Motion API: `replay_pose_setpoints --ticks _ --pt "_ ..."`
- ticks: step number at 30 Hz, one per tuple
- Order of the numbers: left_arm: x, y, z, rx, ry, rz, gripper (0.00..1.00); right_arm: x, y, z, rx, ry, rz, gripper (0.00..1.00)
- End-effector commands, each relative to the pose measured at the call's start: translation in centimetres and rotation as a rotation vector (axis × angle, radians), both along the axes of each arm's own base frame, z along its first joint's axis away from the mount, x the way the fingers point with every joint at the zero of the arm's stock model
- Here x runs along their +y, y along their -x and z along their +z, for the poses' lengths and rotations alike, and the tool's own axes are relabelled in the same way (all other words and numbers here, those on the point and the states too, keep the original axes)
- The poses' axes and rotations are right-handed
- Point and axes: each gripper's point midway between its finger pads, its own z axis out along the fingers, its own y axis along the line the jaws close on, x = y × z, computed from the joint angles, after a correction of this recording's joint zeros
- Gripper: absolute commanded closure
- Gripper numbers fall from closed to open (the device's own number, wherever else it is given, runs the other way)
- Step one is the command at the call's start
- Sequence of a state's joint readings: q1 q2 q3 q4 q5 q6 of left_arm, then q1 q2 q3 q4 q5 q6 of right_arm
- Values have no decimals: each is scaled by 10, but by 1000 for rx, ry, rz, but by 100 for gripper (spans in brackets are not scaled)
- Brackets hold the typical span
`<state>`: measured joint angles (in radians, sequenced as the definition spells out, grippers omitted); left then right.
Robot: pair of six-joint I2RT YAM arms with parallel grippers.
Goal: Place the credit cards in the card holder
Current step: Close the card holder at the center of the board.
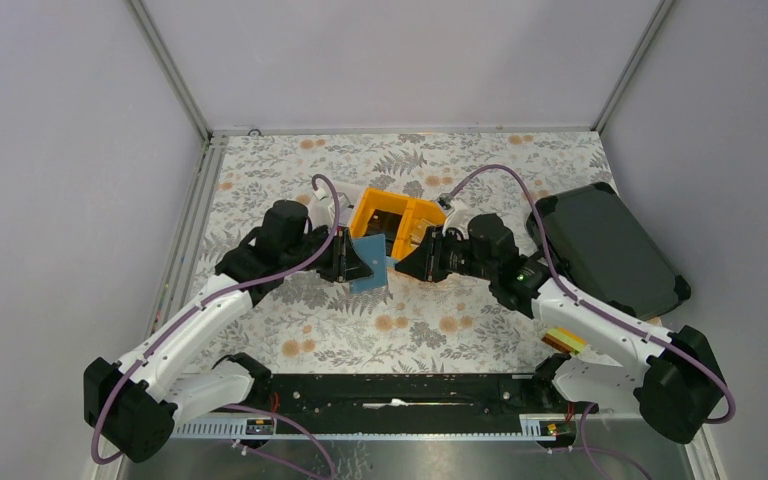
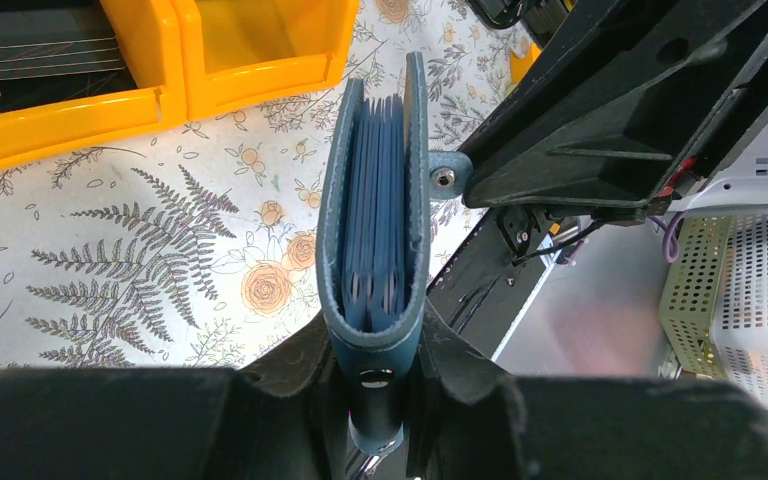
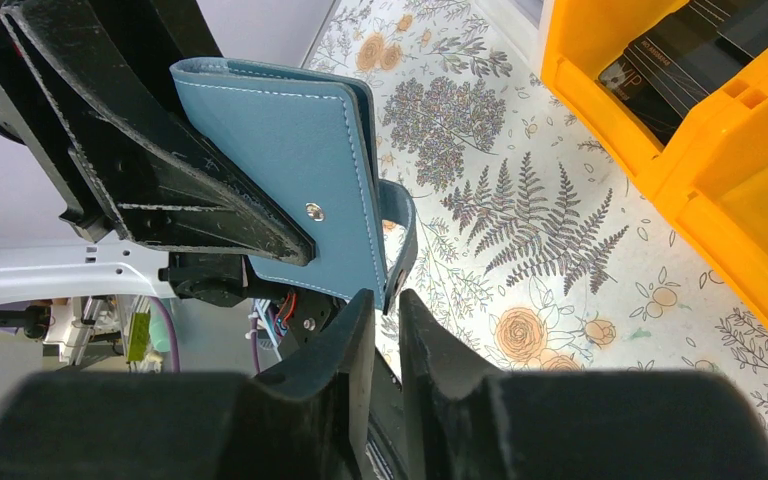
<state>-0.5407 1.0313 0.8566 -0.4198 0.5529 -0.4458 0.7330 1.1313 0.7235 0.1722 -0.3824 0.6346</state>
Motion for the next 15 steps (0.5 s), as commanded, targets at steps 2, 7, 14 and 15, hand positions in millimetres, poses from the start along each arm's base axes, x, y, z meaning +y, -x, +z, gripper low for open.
replay_pose_setpoints --ticks 2,7,14,15 --pt "-3 -5 14 -48 42 -6 100 8 -3 17 -54 -43 11 84" --pt "-4 -5 12 -42 40 -8 100 9 -3 17 -66 -50 21 100" --pt "-6 -4 6 -12 36 -20 100 23 10 34 -137 -93 118 100" --pt "-6 -3 5 -8 35 -22 100 26 12 36 -145 -102 133 100"
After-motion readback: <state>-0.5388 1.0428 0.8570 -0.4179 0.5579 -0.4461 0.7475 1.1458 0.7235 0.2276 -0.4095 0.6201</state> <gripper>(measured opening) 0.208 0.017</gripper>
